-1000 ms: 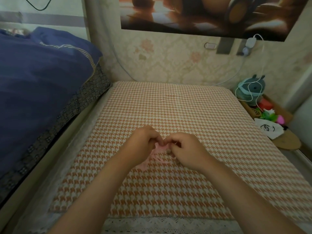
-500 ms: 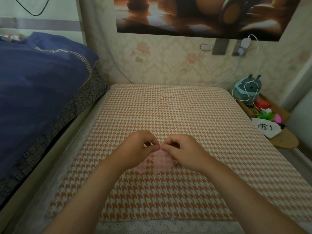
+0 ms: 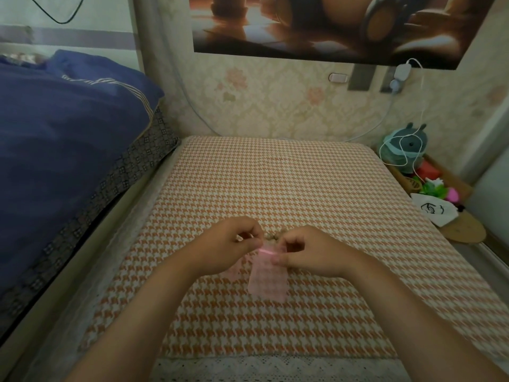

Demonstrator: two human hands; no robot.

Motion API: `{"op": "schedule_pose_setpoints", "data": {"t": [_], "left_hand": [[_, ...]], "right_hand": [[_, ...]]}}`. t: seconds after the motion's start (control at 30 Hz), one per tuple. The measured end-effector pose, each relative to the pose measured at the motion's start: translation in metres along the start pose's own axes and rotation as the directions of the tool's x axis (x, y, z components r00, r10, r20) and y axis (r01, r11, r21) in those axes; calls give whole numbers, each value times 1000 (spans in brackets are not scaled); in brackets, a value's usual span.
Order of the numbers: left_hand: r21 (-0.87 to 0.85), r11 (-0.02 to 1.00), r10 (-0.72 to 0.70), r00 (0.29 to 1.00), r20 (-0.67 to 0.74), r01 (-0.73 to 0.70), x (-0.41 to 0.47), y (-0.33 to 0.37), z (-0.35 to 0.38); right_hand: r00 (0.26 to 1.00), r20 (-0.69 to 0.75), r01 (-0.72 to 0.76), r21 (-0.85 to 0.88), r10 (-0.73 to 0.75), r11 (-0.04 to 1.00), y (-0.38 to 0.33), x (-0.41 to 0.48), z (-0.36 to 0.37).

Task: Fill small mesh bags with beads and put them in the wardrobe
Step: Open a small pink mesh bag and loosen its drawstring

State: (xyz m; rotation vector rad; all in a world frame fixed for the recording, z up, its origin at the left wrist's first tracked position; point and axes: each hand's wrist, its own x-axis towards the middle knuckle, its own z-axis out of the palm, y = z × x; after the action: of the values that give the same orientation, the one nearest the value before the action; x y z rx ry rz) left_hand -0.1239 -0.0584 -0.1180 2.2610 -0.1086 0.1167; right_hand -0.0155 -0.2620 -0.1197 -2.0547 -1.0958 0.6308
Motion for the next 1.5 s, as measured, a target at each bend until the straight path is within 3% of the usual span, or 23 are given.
{"op": "schedule_pose_setpoints", "data": {"t": [0.2,0.33,0.63,0.7,0.77,0.87,1.13,1.23,1.4,1.5], "left_hand": [[-116,993,-17,999,32,21,-3,1,4],[-12,1000,-28,998,55,29,0,2,2],[285,956,-74,997,1,71,-2,-7,-3],[246,967,-55,998,-27,60,-2,-7,-4],[116,991,-57,997,-52,62,-4,-9,-6],[-39,995,-93,993,-65,91,-7,-13,-6],[-148,973,-212,941,-264,178,1,-31,-11],[-107,958,-286,901,-327,265,4,-45,-14],[137,886,-399,878,-263,443,-1,-68,-16],[223,850,-433,875,-217,477,-2,-69,-11]], "right_hand": [[996,-91,13,-22,-15,1000,1,2,3],[993,-108,46,-71,-53,996,-1,3,3],[994,-82,42,-364,-77,930,-6,4,10],[988,-124,51,-312,-93,949,-9,5,13],[983,-168,40,-197,-74,980,-11,6,13],[982,-190,-7,-164,-25,986,-11,6,14],[913,-402,-5,153,67,988,-22,33,27],[868,-483,-60,130,116,990,-21,51,31],[789,-563,-135,233,247,963,-9,87,38],[803,-519,-205,220,292,954,2,100,48]]}}
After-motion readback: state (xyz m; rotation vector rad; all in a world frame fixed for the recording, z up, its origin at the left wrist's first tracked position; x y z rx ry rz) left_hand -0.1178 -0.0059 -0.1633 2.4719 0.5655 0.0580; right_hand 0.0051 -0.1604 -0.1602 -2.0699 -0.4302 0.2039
